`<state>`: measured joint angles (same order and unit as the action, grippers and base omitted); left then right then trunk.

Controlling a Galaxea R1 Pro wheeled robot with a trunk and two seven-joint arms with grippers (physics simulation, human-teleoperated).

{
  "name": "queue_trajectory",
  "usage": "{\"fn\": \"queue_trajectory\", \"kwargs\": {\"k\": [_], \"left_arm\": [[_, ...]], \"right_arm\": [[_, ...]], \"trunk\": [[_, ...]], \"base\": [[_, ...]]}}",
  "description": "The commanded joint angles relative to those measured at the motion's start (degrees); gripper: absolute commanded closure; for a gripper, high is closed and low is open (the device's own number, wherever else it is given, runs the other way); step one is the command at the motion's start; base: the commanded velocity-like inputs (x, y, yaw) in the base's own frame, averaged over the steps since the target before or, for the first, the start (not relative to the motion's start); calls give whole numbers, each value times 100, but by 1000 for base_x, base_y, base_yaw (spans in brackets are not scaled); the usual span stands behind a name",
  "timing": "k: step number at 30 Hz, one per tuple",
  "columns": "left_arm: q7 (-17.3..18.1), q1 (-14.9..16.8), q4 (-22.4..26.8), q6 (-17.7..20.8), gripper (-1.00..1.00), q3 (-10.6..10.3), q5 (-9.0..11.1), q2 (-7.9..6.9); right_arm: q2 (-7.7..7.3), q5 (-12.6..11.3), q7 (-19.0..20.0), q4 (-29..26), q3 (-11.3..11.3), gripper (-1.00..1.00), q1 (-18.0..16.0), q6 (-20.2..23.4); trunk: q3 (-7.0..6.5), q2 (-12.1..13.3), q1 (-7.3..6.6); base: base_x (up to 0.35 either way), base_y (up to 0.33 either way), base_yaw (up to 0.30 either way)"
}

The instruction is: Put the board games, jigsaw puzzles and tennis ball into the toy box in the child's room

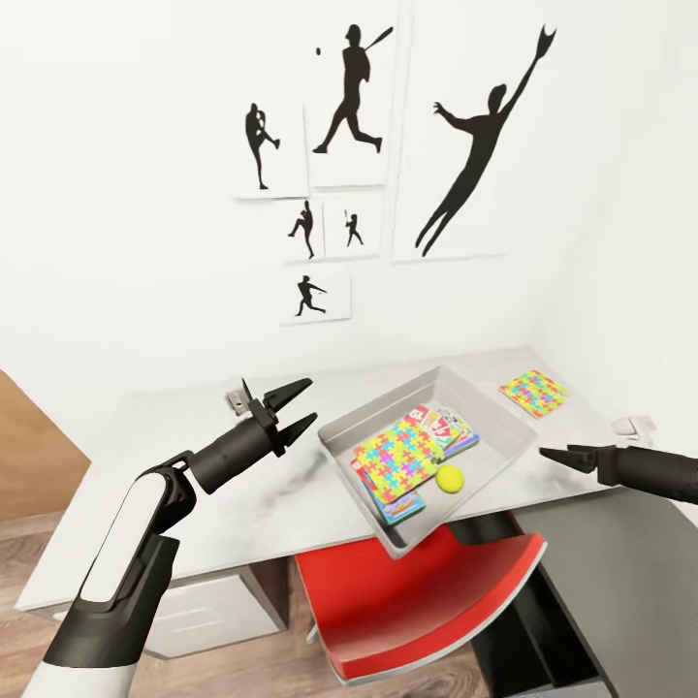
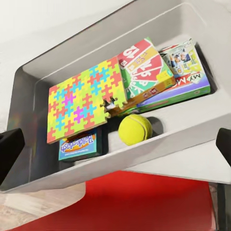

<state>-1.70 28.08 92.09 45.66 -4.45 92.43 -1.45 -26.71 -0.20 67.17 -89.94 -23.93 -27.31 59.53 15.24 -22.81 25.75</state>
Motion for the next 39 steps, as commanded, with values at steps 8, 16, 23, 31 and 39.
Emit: {"fn": "queue_trajectory", "kwargs": {"k": [8,16,23,31,39], "left_arm": [[-3,5,2,12,-100,2,35,-9],[9,5,2,13,-100,5,38,-12],[11,5,2,13,-100,6,38,-13],[109,5,2,13,-100,0,36,-13],[192,5,2,13,-100,-10,33,-11]], "right_arm": [[105,16,-14,-75,-26,-100,-9,47],[131,32,-40,-89,-26,-100,-18,47],[132,35,-49,-86,-32,-100,-28,47],[135,42,-54,-85,-33,-100,-32,47],[140,52,-84,-80,-25,-100,-50,47]], "trunk": [[1,-11,3],[-33,-11,3],[-69,-11,3],[-112,-11,3],[-154,-11,3]], "base": [[0,185,-43],[0,299,-187],[0,329,-238],[0,229,-245],[0,35,-245]]}}
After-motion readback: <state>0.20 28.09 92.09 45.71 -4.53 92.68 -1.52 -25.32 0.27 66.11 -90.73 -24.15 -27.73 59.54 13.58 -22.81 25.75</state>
